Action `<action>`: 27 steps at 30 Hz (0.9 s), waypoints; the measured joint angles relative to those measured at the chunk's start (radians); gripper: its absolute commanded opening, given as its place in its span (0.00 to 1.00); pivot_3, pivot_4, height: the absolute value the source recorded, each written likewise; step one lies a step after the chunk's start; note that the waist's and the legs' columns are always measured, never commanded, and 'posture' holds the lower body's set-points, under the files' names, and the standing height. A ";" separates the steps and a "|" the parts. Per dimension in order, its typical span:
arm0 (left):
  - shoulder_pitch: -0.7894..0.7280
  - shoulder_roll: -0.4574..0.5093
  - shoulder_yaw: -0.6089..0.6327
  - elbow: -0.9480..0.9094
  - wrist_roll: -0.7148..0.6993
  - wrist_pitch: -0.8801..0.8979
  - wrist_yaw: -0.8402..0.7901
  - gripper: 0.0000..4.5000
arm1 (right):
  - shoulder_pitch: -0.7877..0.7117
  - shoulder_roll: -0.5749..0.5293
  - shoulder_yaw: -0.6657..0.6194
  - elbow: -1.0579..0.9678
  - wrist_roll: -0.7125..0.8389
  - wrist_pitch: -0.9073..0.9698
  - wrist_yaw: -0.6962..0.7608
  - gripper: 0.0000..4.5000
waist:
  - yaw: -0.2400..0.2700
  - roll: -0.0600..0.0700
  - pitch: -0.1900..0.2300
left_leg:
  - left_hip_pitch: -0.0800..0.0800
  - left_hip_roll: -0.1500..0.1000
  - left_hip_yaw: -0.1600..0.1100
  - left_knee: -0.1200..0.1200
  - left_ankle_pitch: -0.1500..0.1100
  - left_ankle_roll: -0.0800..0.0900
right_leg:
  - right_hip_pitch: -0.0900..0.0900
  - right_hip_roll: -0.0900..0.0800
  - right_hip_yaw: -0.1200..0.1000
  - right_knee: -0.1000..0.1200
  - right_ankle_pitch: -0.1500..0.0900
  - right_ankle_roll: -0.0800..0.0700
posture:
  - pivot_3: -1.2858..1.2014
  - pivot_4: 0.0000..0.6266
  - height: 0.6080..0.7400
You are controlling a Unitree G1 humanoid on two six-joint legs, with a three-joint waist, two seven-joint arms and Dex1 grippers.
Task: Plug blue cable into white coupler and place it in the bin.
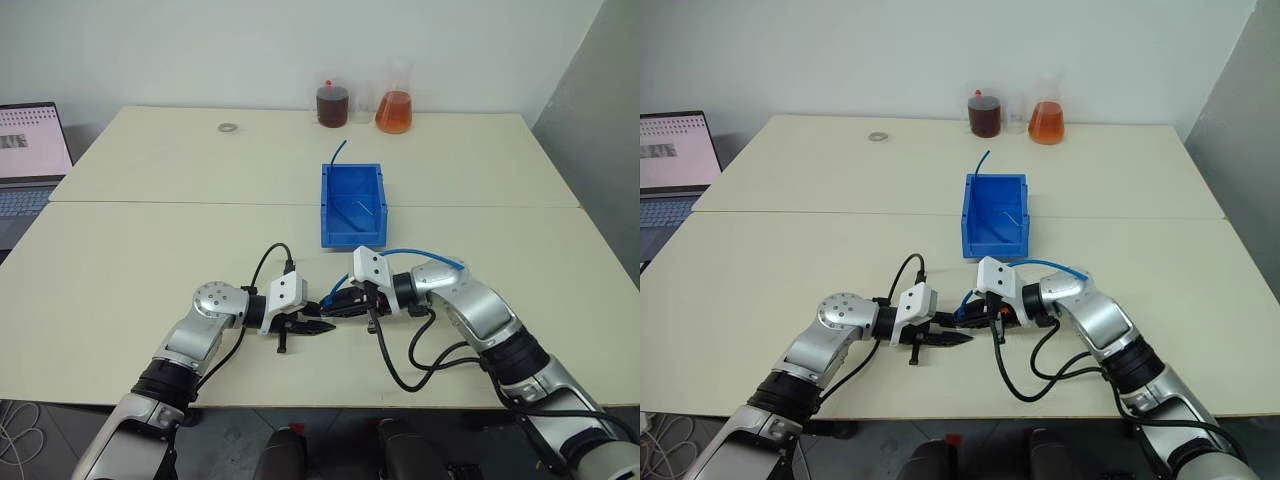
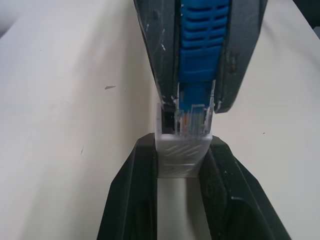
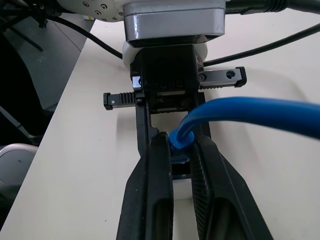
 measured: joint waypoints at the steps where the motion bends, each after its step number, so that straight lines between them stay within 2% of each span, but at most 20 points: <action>1: 0.000 0.000 0.000 0.000 0.000 0.000 0.000 0.18 | -0.001 -0.005 -0.001 0.000 0.000 -0.001 0.003 0.05 | 0.000 0.000 0.000 | 0.000 0.000 0.000 0.000 0.000 0.000 | 0.000 0.000 0.000 0.000 0.000 0.000 | 0.52 0.24 1.00; 17: -0.001 -0.001 -0.001 0.000 0.004 -0.003 0.001 0.18 | -0.004 -0.017 0.015 -0.002 -0.035 -0.019 0.003 0.05 | 0.001 0.000 0.000 | 0.000 0.000 0.000 0.000 0.000 0.000 | 0.000 0.000 0.000 0.000 0.000 0.000 | 0.52 0.24 1.00; 27: 0.000 -0.001 -0.001 0.000 0.009 -0.001 0.004 0.18 | -0.003 -0.018 0.063 0.003 -0.112 -0.088 -0.010 0.05 | 0.000 0.000 -0.003 | 0.002 0.000 0.000 0.000 0.000 0.000 | 0.002 0.000 0.000 0.000 0.000 0.000 | 0.52 0.24 1.00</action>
